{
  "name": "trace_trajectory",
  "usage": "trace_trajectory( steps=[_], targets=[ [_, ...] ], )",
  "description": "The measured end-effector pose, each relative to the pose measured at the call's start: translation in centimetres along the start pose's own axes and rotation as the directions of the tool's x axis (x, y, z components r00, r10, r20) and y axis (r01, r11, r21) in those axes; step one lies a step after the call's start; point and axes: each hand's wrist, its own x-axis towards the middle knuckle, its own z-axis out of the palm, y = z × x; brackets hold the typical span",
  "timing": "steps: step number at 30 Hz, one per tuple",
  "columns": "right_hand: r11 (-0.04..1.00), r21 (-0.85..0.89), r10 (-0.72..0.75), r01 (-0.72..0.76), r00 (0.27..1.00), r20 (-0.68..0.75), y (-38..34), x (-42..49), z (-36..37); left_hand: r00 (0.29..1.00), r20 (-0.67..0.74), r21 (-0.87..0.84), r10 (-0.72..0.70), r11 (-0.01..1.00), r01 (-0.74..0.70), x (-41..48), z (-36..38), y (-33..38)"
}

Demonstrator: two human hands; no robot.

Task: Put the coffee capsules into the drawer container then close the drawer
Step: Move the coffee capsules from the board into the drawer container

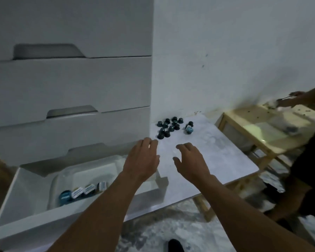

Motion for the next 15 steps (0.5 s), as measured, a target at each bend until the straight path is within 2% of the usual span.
trace_trajectory(
  steps=[7,11,15],
  targets=[
    [0.998,-0.013,0.053,-0.054,0.997,-0.053,8.9,3.9,-0.2,0.998,-0.042,0.084,0.05,0.995,-0.046,7.0,5.8,4.9],
    [0.998,-0.026,0.05,-0.05,0.999,-0.01,14.6,8.7,0.6,1.0,-0.017,0.141,0.008,0.99,-0.006,11.9,10.8,6.6],
    [0.999,-0.031,0.045,-0.042,0.995,0.088,19.2,13.3,1.4,0.994,0.082,0.156,-0.079,0.986,0.065,16.1,15.7,8.6]
  ],
)
